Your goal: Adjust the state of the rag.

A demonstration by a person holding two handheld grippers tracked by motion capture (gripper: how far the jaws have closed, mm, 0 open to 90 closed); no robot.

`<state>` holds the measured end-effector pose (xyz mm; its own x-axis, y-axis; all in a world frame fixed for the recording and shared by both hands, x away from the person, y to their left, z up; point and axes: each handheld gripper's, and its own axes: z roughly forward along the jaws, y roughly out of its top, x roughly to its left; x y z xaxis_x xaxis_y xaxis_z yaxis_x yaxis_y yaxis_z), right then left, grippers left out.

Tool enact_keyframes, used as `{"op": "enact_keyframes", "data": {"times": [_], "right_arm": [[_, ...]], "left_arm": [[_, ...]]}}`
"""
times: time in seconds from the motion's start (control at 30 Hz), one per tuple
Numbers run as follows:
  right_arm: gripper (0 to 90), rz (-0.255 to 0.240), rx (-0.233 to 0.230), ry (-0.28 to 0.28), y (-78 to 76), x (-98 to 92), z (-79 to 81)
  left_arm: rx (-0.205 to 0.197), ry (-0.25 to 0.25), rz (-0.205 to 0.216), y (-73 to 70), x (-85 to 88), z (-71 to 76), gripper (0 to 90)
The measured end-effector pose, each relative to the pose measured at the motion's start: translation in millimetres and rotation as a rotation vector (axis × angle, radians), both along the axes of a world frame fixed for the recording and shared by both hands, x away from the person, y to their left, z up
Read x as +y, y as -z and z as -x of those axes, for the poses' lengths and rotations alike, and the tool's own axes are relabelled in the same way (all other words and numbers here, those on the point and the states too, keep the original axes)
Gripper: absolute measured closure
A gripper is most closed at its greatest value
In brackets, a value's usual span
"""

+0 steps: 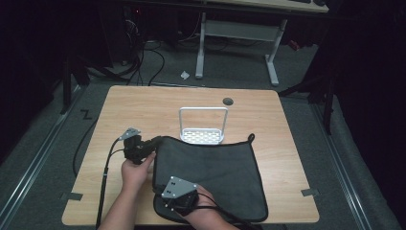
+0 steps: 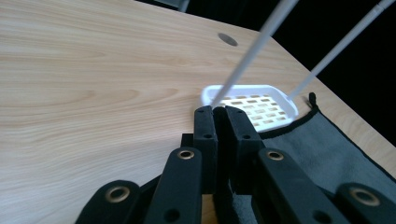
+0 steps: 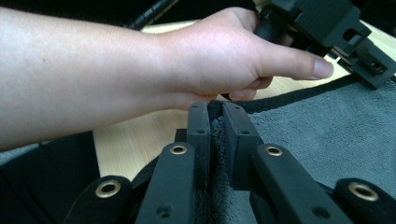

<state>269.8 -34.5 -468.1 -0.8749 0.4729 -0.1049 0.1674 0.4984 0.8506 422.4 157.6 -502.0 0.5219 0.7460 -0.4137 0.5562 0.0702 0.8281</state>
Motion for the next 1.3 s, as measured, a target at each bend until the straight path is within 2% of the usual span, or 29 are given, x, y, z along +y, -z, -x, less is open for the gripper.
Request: {"op": "enact_keyframes", "data": {"times": [0.07, 0.23, 0.37, 0.43, 0.53, 0.7, 0.83, 0.97, 1.07, 1.3], "right_arm": [[82.7, -0.005, -0.004, -0.008, -0.7, 3.7, -0.6], [82.6, -0.028, -0.005, -0.056, -3.1, 33.9, -1.5], [82.6, -0.035, -0.009, -0.096, -3.4, 55.7, -0.3], [82.6, -0.037, -0.012, -0.112, -3.7, 65.7, 0.6], [82.6, -0.037, -0.014, -0.121, -4.5, 72.3, 0.9], [82.5, -0.017, -0.023, -0.108, -5.9, 66.4, 1.0], [82.5, -0.008, -0.036, -0.088, -8.9, 52.3, 4.2], [82.4, -0.012, -0.050, -0.047, -12.8, 24.6, 7.3], [82.4, -0.011, -0.056, -0.020, -13.5, 5.1, 8.9], [82.4, 0.013, -0.064, 0.037, -3.5, -38.3, 10.8]], "left_arm": [[0.001, -0.018, -0.016, -1.8, 12.5, 2.3, 83.7], [0.019, -0.065, -0.037, -4.8, 46.9, 10.7, 83.7], [0.030, -0.084, -0.072, -8.7, 71.8, 18.9, 83.7], [0.028, -0.092, -0.084, -11.6, 80.6, 21.7, 83.7], [0.026, -0.102, -0.079, -14.5, 86.0, 23.7, 83.7], [0.031, -0.095, -0.069, -15.0, 76.0, 22.0, 83.6], [0.015, -0.070, -0.063, -20.2, 56.4, 20.4, 83.6], [0.012, -0.056, -0.066, -24.4, 33.2, 17.4, 83.5], [0.010, -0.051, -0.085, -28.0, 15.2, 15.1, 83.6], [0.004, -0.042, -0.118, -31.1, -25.1, 11.1, 83.5]]}}
